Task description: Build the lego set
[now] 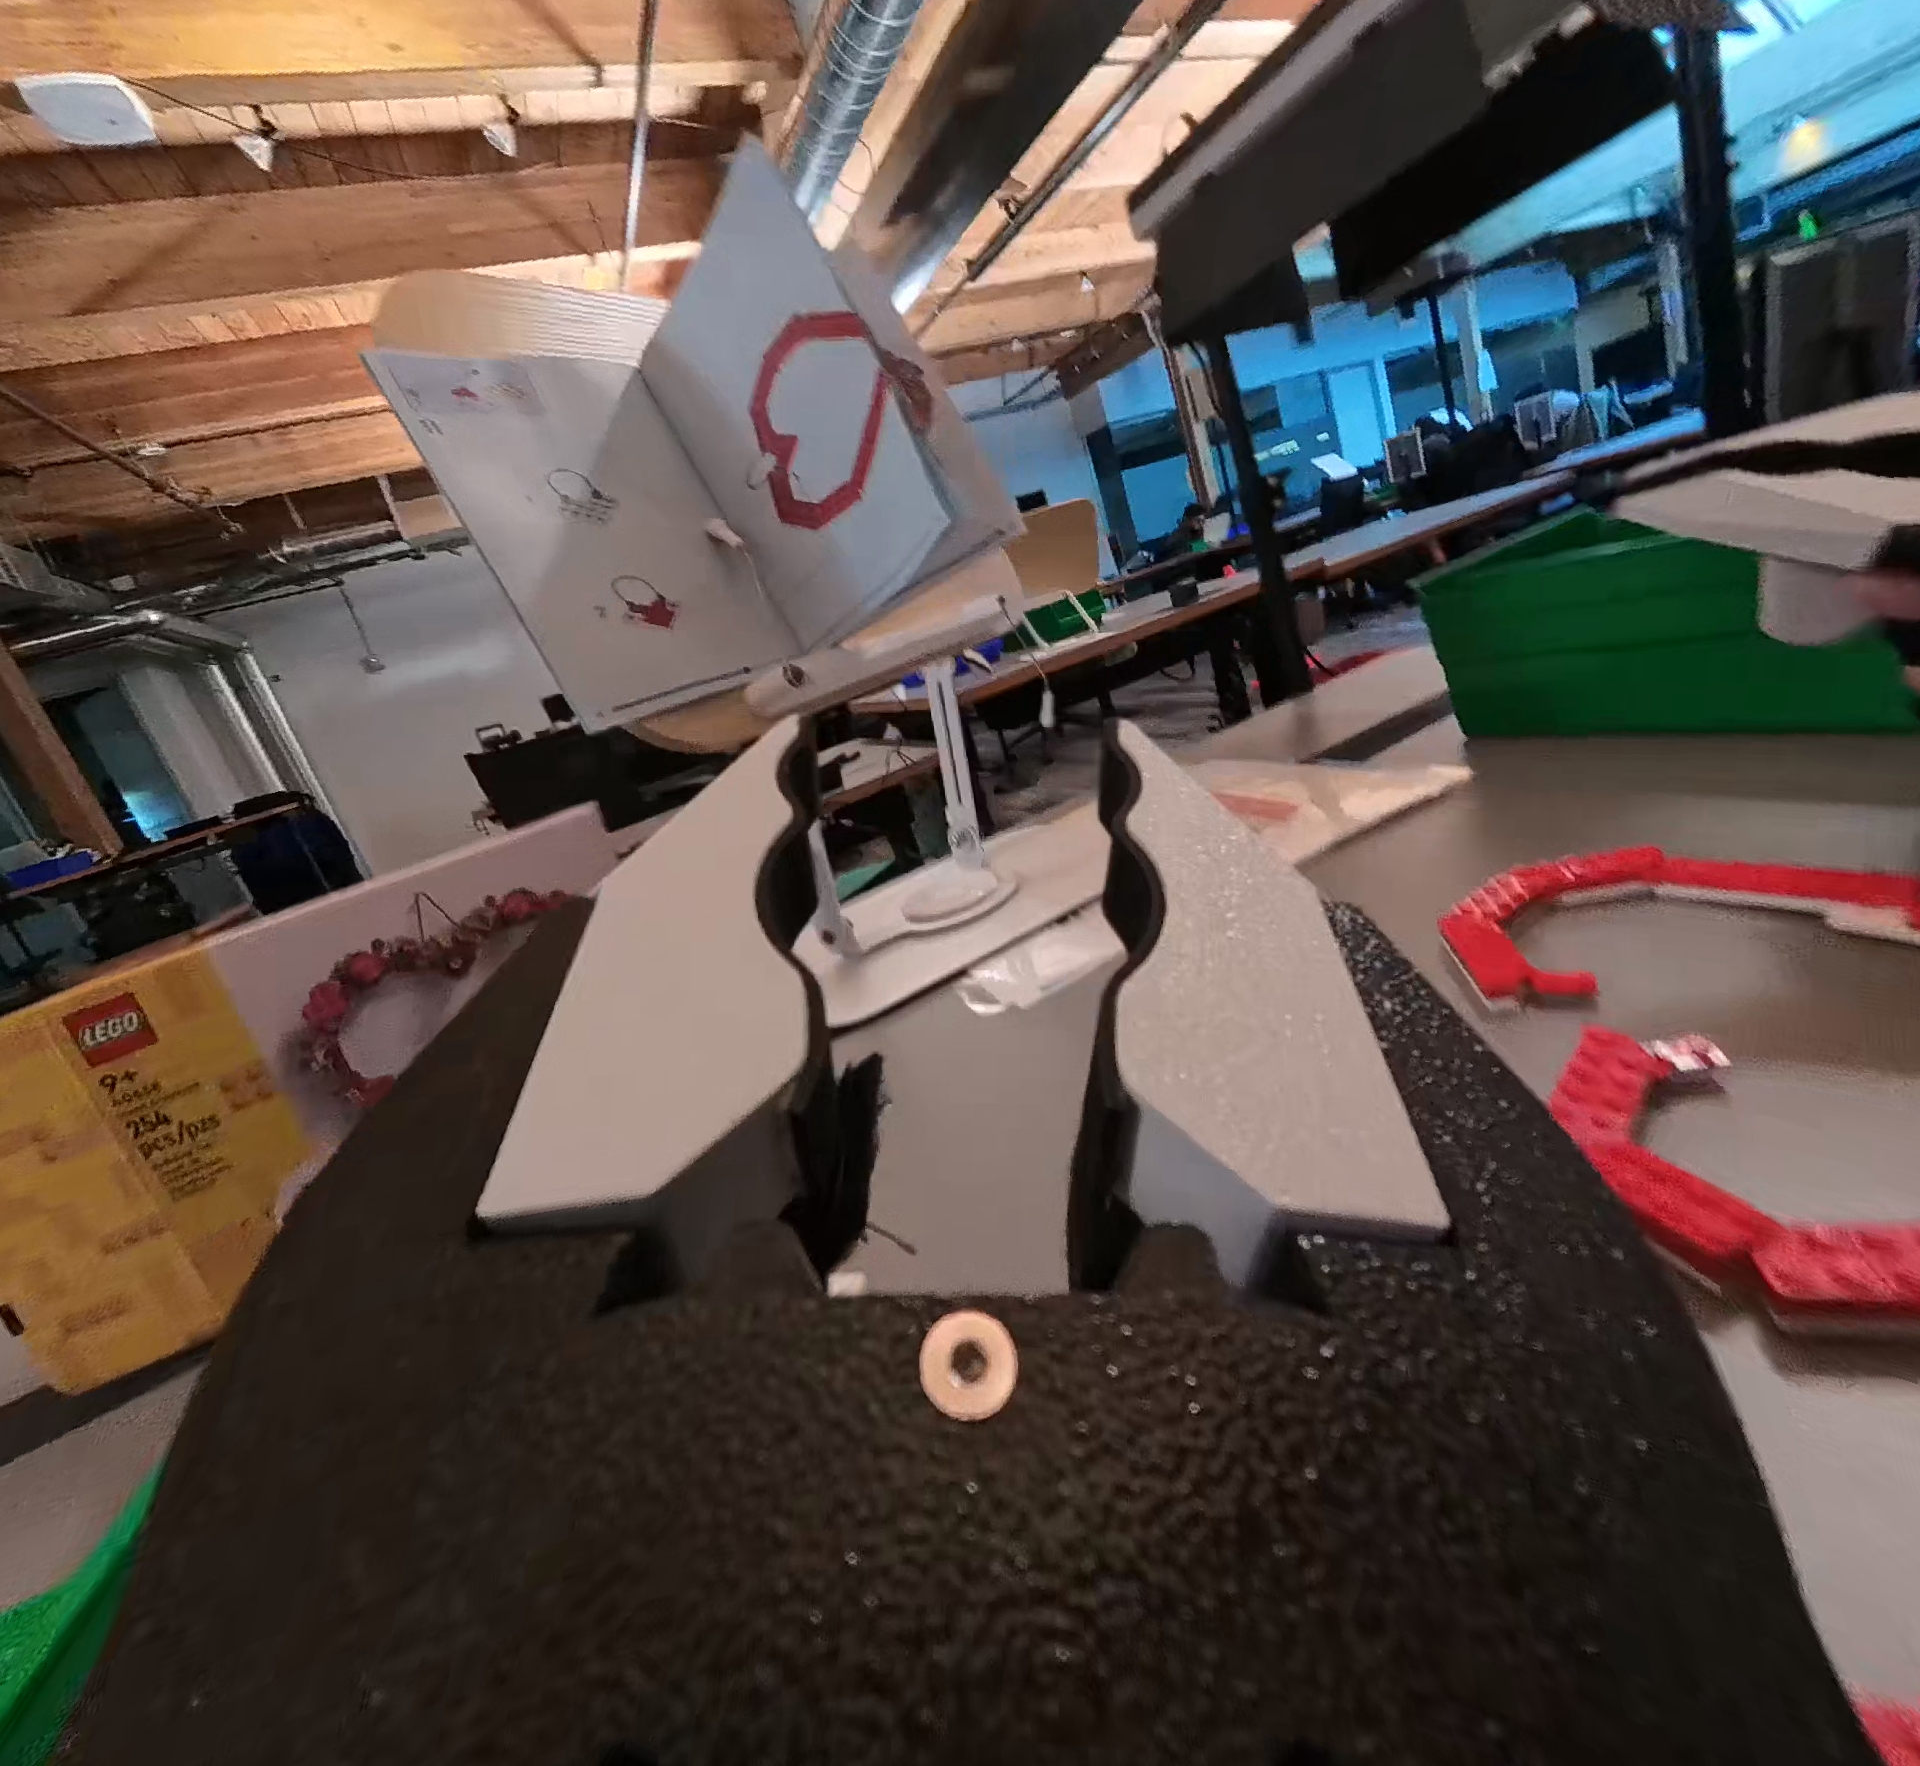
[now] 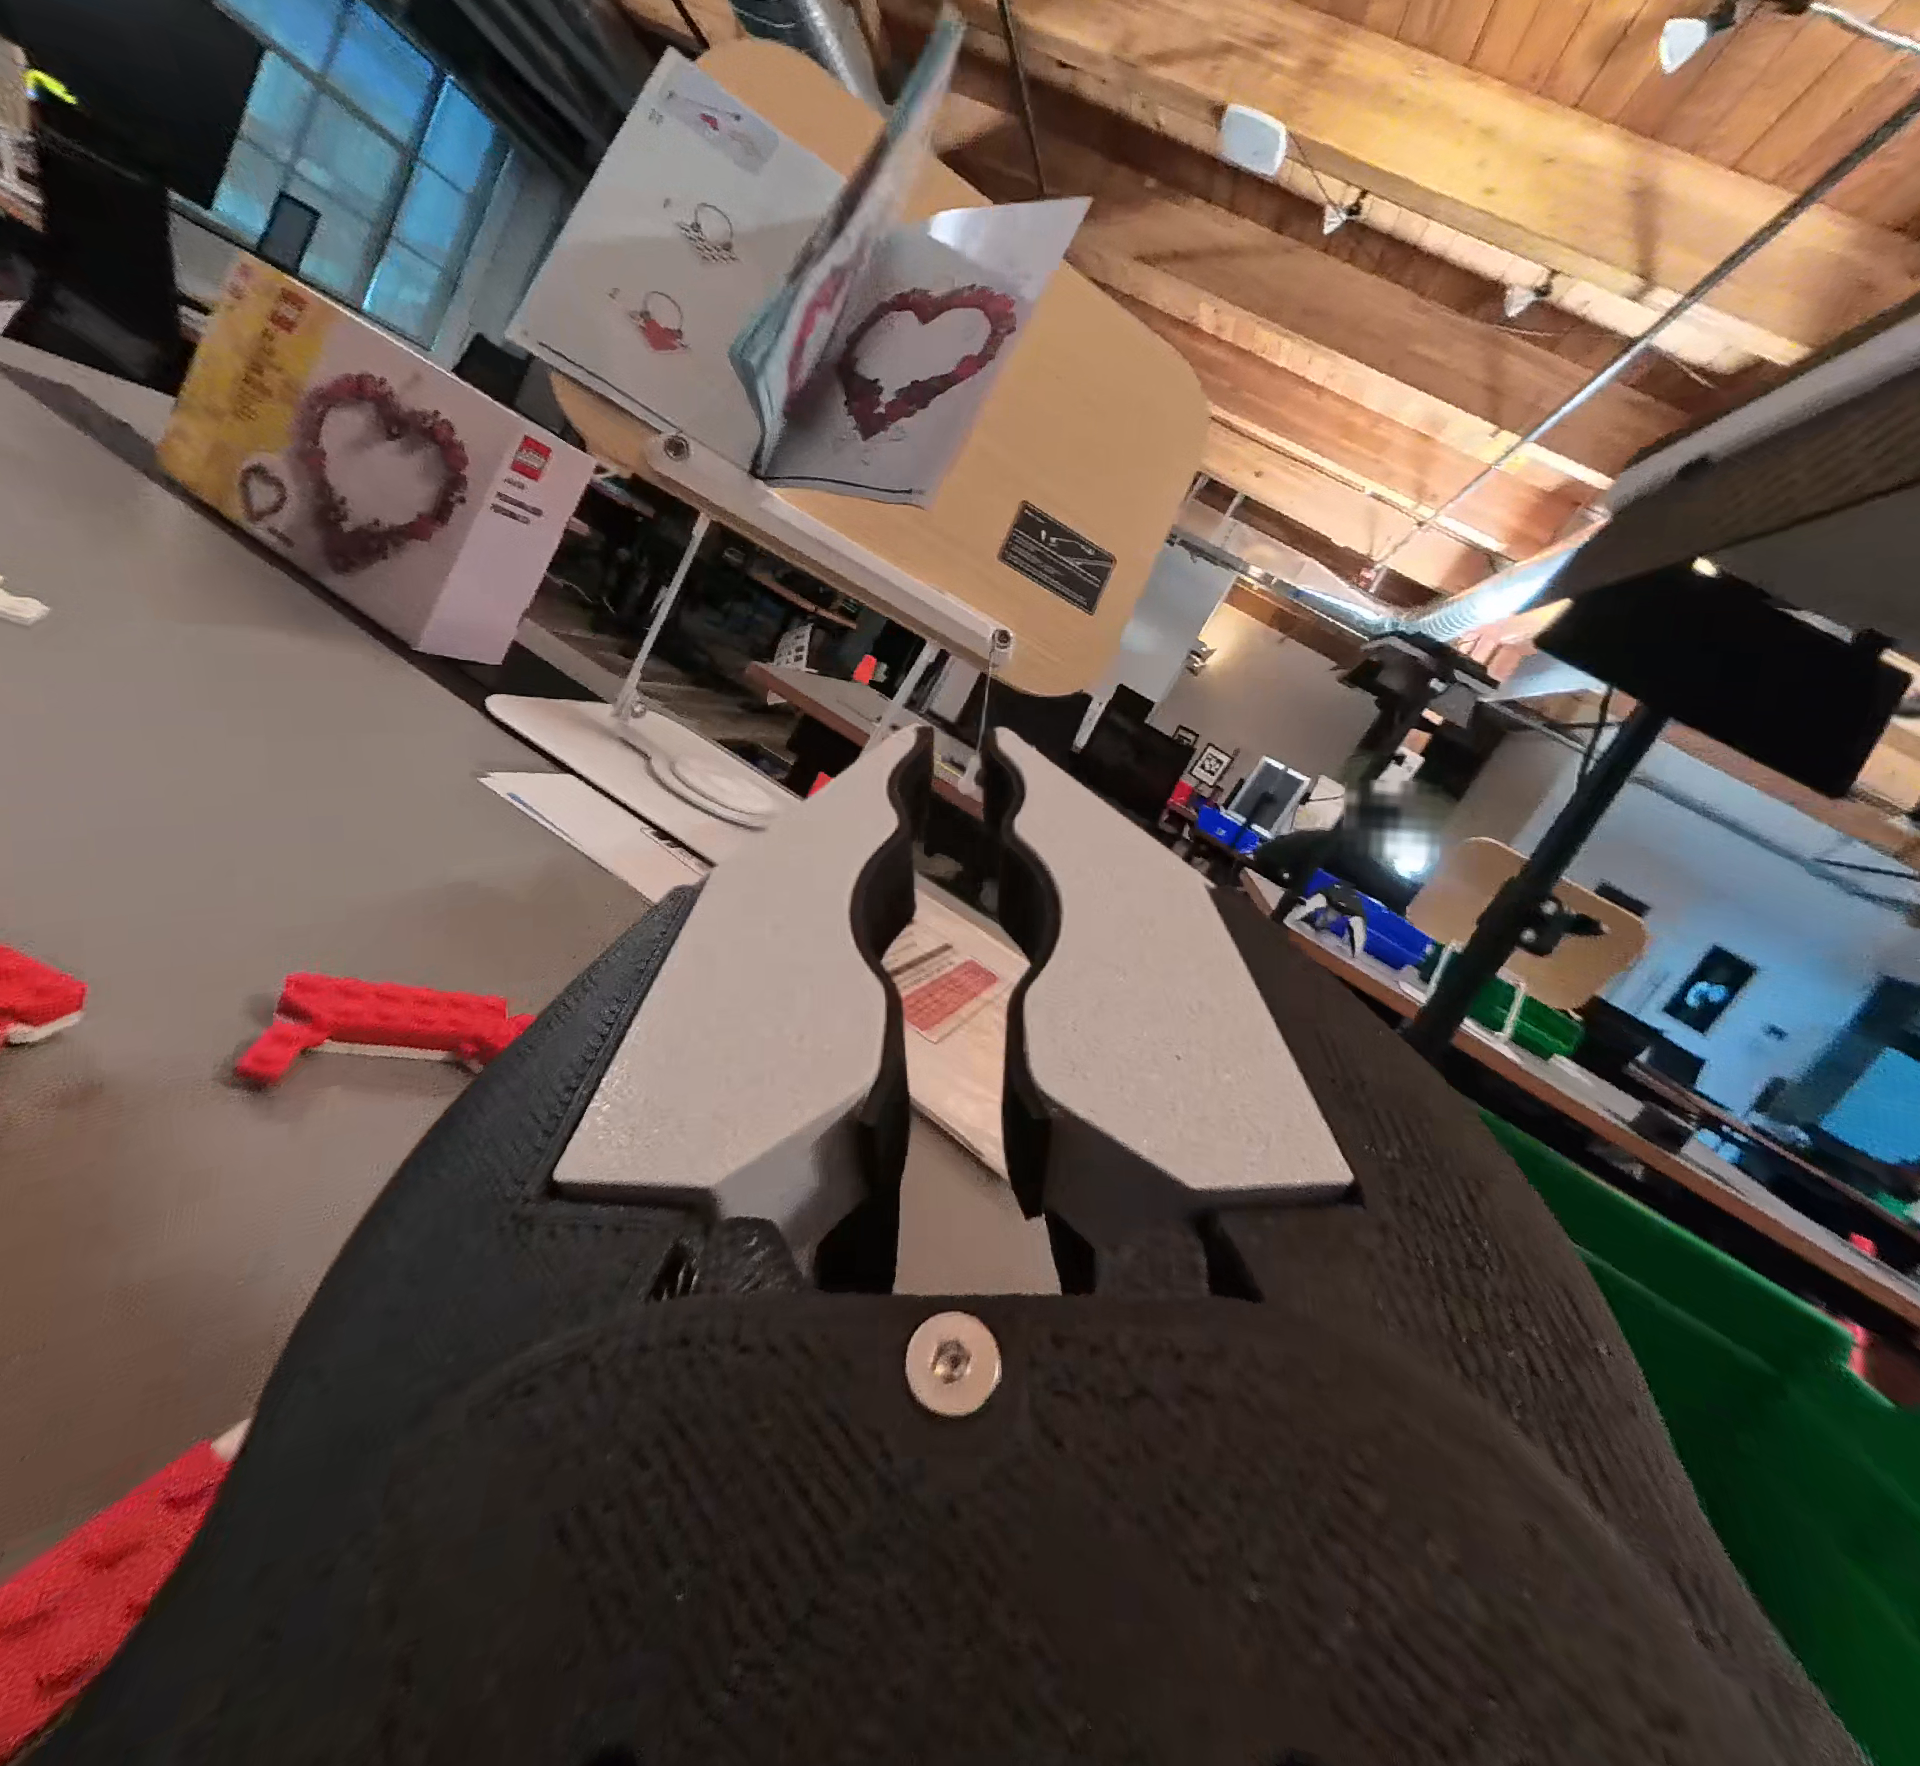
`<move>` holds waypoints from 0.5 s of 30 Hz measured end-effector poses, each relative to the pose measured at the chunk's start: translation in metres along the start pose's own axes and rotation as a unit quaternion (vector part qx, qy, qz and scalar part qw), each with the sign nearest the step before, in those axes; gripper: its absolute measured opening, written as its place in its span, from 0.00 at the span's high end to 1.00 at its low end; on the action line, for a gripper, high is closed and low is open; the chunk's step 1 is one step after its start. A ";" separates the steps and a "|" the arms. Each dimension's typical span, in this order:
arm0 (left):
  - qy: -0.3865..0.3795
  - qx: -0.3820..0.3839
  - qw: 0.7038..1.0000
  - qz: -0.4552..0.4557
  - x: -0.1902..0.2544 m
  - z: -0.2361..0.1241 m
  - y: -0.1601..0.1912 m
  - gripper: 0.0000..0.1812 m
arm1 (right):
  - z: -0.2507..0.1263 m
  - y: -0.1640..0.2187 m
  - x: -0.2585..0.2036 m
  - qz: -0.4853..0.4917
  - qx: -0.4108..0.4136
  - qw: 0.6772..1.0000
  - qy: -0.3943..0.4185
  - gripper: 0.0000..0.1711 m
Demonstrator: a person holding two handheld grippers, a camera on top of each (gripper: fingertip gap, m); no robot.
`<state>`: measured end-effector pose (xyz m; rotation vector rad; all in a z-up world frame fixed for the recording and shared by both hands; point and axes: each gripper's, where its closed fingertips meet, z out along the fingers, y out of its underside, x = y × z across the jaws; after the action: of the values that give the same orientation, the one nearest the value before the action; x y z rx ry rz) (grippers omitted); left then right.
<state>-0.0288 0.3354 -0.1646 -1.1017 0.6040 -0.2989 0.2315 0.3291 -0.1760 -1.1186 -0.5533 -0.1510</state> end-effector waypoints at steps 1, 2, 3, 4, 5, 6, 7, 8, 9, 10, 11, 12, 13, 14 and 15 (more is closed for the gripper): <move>0.007 -0.010 1.000 0.005 0.006 -0.004 0.004 0.71 | 0.000 0.004 -0.002 0.000 -0.003 1.000 -0.001 0.96; 0.011 -0.021 1.000 0.009 0.009 -0.005 0.008 0.71 | 0.001 0.008 -0.004 -0.003 -0.010 1.000 -0.007 0.96; 0.010 -0.027 0.999 0.015 0.010 -0.004 0.009 0.71 | 0.002 0.010 -0.006 -0.007 -0.016 1.000 -0.008 0.96; 0.005 -0.026 0.999 0.024 0.008 0.000 0.006 0.71 | 0.002 0.010 -0.006 -0.009 -0.017 1.000 -0.008 0.96; -0.003 -0.023 0.999 0.034 0.003 0.006 0.002 0.72 | 0.001 0.010 -0.007 -0.008 -0.016 1.000 -0.009 0.96; -0.014 -0.021 0.999 0.035 -0.004 0.015 -0.003 0.74 | 0.001 0.010 -0.008 -0.006 -0.017 1.000 -0.009 0.96; -0.019 -0.023 0.999 0.027 -0.011 0.027 -0.007 0.74 | 0.001 0.010 -0.008 -0.006 -0.018 1.000 -0.010 0.96; -0.020 -0.030 0.999 0.015 -0.018 0.042 -0.011 0.74 | 0.002 0.010 -0.009 -0.004 -0.018 1.000 -0.012 0.96; -0.023 -0.038 0.999 0.003 -0.028 0.059 -0.014 0.76 | 0.004 0.009 -0.010 -0.003 -0.018 1.000 -0.016 0.96; -0.024 -0.047 0.999 -0.005 -0.037 0.078 -0.016 0.80 | 0.007 0.009 -0.012 -0.004 -0.021 0.999 -0.024 0.95; -0.020 -0.064 0.998 -0.008 -0.046 0.098 -0.017 0.85 | 0.013 0.010 -0.012 -0.001 -0.030 0.999 -0.030 0.95; -0.022 -0.079 0.997 -0.010 -0.056 0.118 -0.016 0.86 | 0.021 0.012 -0.011 0.011 -0.042 0.998 -0.034 0.95; -0.024 -0.094 0.995 -0.011 -0.065 0.137 -0.016 0.87 | 0.031 0.014 -0.011 0.031 -0.052 0.997 -0.043 0.94; -0.020 -0.105 0.994 -0.015 -0.072 0.155 -0.016 0.88 | 0.043 0.016 -0.012 0.057 -0.065 0.995 -0.057 0.93; -0.007 -0.111 0.994 -0.020 -0.074 0.172 -0.018 0.89 | 0.057 0.019 -0.012 0.084 -0.081 0.991 -0.065 0.91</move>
<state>0.0149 0.4932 -0.0718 -1.3294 0.6134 -0.2637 0.2092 0.3863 -0.1794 -1.3353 -0.5668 0.0236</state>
